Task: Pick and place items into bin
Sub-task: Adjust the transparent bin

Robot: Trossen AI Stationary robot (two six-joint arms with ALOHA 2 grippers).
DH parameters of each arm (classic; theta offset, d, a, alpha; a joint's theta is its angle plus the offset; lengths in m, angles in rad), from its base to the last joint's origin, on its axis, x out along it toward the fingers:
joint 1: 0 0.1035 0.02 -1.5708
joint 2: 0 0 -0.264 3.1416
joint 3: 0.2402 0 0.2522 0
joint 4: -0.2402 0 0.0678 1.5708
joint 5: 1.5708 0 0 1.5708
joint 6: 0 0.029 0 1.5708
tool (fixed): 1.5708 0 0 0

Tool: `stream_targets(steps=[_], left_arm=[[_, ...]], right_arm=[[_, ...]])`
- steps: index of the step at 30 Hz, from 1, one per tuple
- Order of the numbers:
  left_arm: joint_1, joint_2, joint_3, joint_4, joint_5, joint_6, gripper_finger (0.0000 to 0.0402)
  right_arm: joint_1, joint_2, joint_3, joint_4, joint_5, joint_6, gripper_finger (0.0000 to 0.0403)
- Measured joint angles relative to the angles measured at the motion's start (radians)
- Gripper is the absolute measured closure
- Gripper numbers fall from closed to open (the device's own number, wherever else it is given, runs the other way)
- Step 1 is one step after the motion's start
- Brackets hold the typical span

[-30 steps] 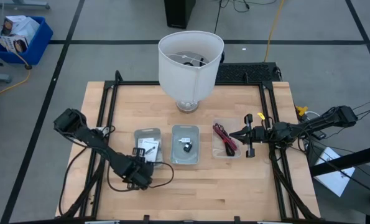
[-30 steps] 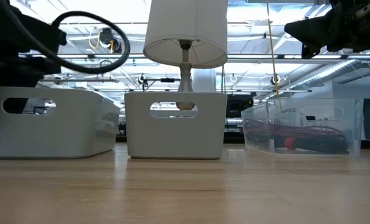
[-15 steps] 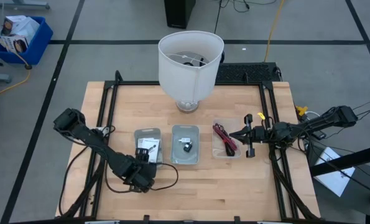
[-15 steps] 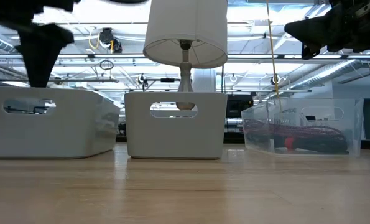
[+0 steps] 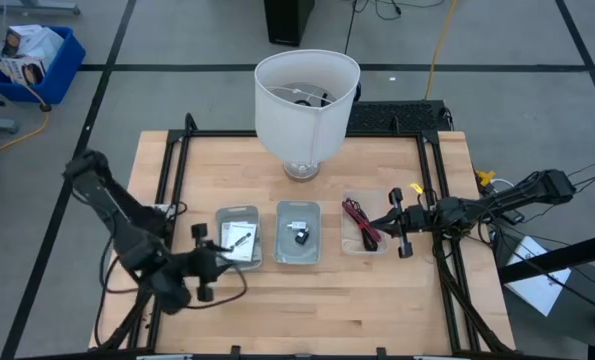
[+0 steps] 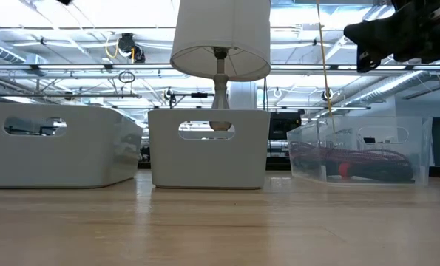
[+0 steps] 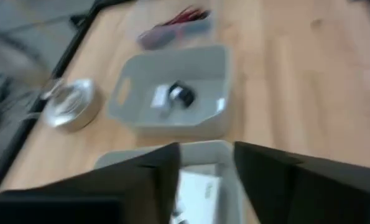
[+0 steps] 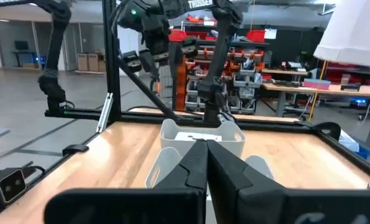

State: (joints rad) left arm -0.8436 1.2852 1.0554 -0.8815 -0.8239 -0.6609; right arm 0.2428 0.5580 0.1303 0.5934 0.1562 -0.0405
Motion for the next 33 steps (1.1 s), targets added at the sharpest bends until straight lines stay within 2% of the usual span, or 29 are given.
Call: stream_targets(steps=[3, 6, 10, 13, 15, 18, 23, 28, 33], left_arm=[[-0.025, -0.085, -0.146, 0.267, -0.016, 0.159, 0.0315], [-0.032, -0.16, -0.313, 0.589, -0.004, 0.36, 0.0385], [-0.015, -0.252, -0.539, 1.003, 0.051, 0.607, 0.0388], [0.032, -0.334, -0.679, 1.217, 0.145, 0.722, 0.0397], [0.073, -0.39, -0.755, 1.319, 0.228, 0.763, 0.0395], [0.119, -0.466, -0.841, 1.39, 0.296, 0.797, 0.0393], [0.159, -0.545, -0.921, 1.408, 0.301, 0.813, 0.0398], [0.171, -0.558, -0.948, 1.405, 0.301, 0.816, 0.0378], [0.17, -0.558, -0.948, 1.382, 0.301, 0.816, 0.0366]], right_arm=[[0.001, 0.006, 0.019, -0.073, -0.004, 0.022, 0.0403], [0.025, 0.008, 0.104, -0.297, 0.0, 0.059, 0.0403], [0.112, 0.059, 0.213, -0.473, 0.05, 0.11, 0.0403], [0.193, 0.127, 0.261, -0.514, 0.128, 0.109, 0.0403], [0.238, 0.178, 0.288, -0.537, 0.135, 0.108, 0.0403], [0.298, 0.265, 0.34, -0.588, 0.135, 0.14, 0.0403], [0.342, 0.407, 0.479, -0.809, 0.185, 0.343, 0.039], [0.341, 0.501, 0.624, -0.985, 0.211, 0.412, 0.0323], [0.319, 0.559, 0.66, -1.025, 0.214, 0.415, 0.0241]])
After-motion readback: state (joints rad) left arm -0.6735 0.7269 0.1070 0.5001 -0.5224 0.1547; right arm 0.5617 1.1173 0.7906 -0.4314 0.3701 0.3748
